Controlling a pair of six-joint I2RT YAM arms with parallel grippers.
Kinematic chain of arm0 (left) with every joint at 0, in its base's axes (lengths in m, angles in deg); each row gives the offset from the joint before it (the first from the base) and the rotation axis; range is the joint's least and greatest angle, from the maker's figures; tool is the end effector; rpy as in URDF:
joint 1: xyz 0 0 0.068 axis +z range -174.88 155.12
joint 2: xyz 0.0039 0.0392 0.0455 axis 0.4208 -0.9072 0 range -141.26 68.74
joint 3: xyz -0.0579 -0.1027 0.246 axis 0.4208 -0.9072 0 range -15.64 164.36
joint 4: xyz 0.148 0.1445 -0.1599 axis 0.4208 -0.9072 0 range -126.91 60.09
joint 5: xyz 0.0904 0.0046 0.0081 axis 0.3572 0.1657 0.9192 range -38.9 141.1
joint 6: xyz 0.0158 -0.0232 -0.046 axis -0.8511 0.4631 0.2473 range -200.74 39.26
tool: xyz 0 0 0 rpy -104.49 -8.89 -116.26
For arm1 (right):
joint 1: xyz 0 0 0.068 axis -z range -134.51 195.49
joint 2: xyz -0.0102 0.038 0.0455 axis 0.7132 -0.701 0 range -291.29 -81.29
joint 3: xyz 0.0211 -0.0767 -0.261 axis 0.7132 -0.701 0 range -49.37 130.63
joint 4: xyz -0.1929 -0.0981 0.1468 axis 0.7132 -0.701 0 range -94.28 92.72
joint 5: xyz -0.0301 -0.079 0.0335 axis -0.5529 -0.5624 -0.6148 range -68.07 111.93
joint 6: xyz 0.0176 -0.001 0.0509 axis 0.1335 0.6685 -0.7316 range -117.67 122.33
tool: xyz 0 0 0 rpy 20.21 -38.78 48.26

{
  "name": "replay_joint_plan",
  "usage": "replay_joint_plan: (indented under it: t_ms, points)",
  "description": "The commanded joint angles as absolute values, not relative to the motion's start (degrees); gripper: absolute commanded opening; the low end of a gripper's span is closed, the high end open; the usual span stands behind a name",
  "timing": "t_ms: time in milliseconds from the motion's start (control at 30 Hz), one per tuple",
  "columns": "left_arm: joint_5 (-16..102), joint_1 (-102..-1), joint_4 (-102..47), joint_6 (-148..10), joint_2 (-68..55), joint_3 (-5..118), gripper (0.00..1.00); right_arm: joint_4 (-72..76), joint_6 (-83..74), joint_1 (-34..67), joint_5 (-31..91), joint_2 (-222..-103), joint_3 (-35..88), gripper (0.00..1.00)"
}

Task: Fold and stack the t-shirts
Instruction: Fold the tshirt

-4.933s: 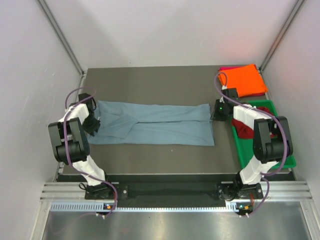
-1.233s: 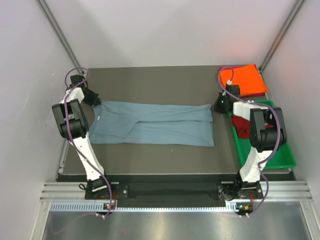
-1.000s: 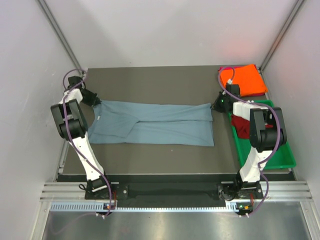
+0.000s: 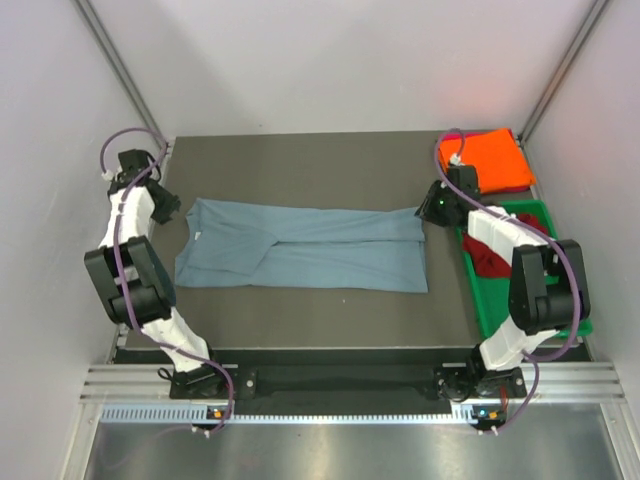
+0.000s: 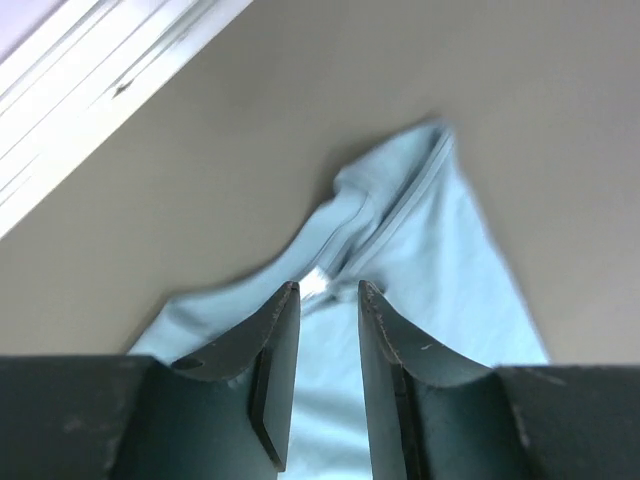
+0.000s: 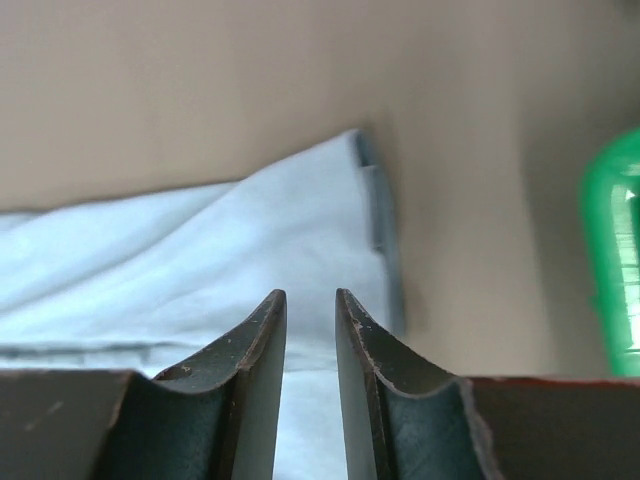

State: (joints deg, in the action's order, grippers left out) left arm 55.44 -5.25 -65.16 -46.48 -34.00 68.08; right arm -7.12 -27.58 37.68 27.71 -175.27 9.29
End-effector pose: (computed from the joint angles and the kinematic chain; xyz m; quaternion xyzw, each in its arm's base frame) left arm 0.3695 0.1347 0.2590 -0.4414 0.8426 -0.0033 0.3087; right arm 0.3463 0.0512 0.2066 0.1580 0.9098 0.1672 0.3454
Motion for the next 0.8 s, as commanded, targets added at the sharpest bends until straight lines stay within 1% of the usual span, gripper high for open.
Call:
replay_joint_plan:
  t_ms: [0,100,233,333,467,667,767]
  points:
    - [56.74,-4.85,-67.79,-44.80,-28.56,62.15,0.35,-7.12,-24.58,33.90,27.38,-172.44,12.50,0.27]
    - [55.24,-4.41,-67.45,-43.04,-25.75,57.41,0.35,-5.64,-23.60,30.03,27.82,-172.79,12.68,0.27]
    - [47.17,-2.39,-62.27,-41.63,-22.76,49.94,0.34,-3.61,-23.77,25.72,27.29,-172.35,11.63,0.27]
    - [43.29,-0.80,-58.84,-40.22,-22.57,44.49,0.34,-2.12,-24.04,23.44,27.29,-172.17,10.49,0.27]
    - [44.50,-0.72,-57.87,-40.05,-23.28,42.55,0.36,-1.50,-23.78,21.94,27.11,-172.09,9.78,0.27]
    - [45.74,-0.71,-52.68,-38.99,-22.49,38.60,0.47,-0.79,-23.69,21.67,27.29,-172.79,9.52,0.27]
    - [46.26,-0.71,-52.32,-38.82,-22.75,38.23,0.46,-0.62,-23.69,21.41,27.11,-173.14,9.43,0.27]
